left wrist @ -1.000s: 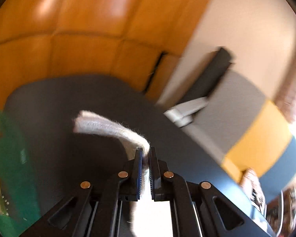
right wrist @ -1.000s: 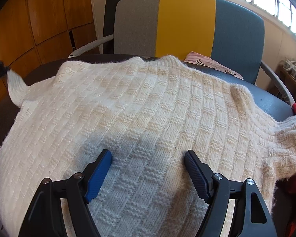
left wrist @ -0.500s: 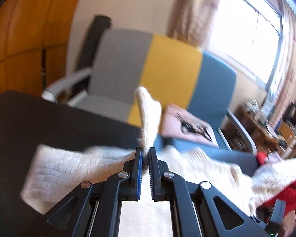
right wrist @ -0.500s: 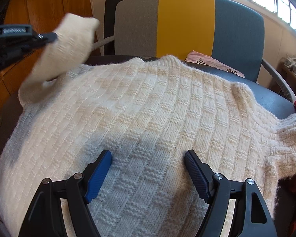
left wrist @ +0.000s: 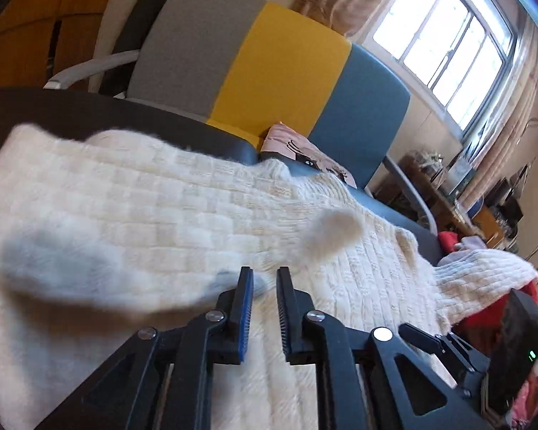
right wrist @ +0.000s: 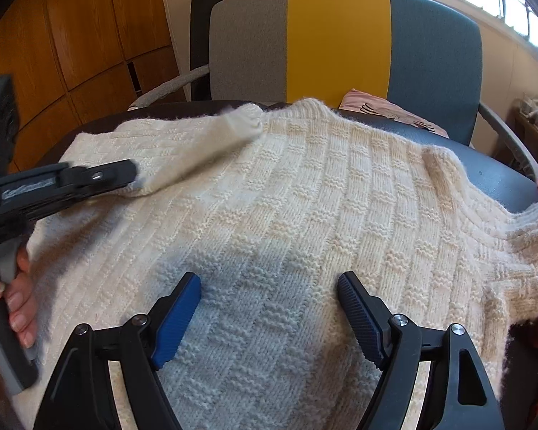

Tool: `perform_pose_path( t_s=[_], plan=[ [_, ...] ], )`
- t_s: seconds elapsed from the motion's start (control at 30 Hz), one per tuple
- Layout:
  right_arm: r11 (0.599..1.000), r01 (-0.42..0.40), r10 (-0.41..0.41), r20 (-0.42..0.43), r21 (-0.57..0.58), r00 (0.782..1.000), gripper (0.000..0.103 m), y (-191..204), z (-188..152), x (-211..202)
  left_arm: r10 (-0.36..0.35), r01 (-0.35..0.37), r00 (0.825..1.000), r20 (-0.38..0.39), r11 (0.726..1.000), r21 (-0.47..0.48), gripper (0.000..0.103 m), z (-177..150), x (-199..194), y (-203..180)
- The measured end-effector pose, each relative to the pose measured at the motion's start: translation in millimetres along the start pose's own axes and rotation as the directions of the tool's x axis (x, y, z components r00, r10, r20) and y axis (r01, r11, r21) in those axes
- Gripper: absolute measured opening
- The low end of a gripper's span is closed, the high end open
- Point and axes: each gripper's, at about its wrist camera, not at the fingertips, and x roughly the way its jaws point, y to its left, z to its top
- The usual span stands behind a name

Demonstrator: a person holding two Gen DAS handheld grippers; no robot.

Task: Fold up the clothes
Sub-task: 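Grasp the sweater side edge with the right gripper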

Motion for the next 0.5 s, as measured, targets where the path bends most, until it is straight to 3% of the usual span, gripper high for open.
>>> perform_pose_path(
  t_s=[0.07,0.17,0.23,0.33,0.43,0.5],
  plan=[
    [0.999,-0.045,0.045,0.0,0.023,0.999,0.081,-2.9,4.3,-2.9,-0.001,0.001,1.0,0.01,1.0,-0.015,0.023,-8.2,-16.3,18.1],
    [0.965,-0.209,0.205,0.037,0.157,0.978,0.079,-15.2,18.6,-7.0,0.032,-0.03,0.999,0.026,0.997,-0.067,0.025,-14.3,-31.8,46.3],
    [0.934,-0.257,0.258,0.033,0.247,0.966,0.075,-22.4,33.4,3.0,0.041,-0.035,0.999,0.028,0.982,-0.185,0.025,-14.6,-37.8,75.6],
    [0.896,-0.26,0.279,0.001,0.361,0.96,0.068,-31.0,54.0,29.0,0.02,0.004,0.997,0.069,0.944,-0.329,0.024,-18.9,-47.6,112.0],
    [0.878,-0.245,0.266,0.007,0.411,0.964,0.06,-34.9,68.9,48.6,0.019,0.011,0.996,0.085,0.937,-0.348,0.024,-20.6,-48.4,121.8],
    [0.887,-0.251,0.268,0.009,0.389,0.963,0.049,-30.4,80.1,58.3,0.046,-0.018,0.996,0.077,0.944,-0.33,0.024,-15.3,-46.6,118.8]
  ],
)
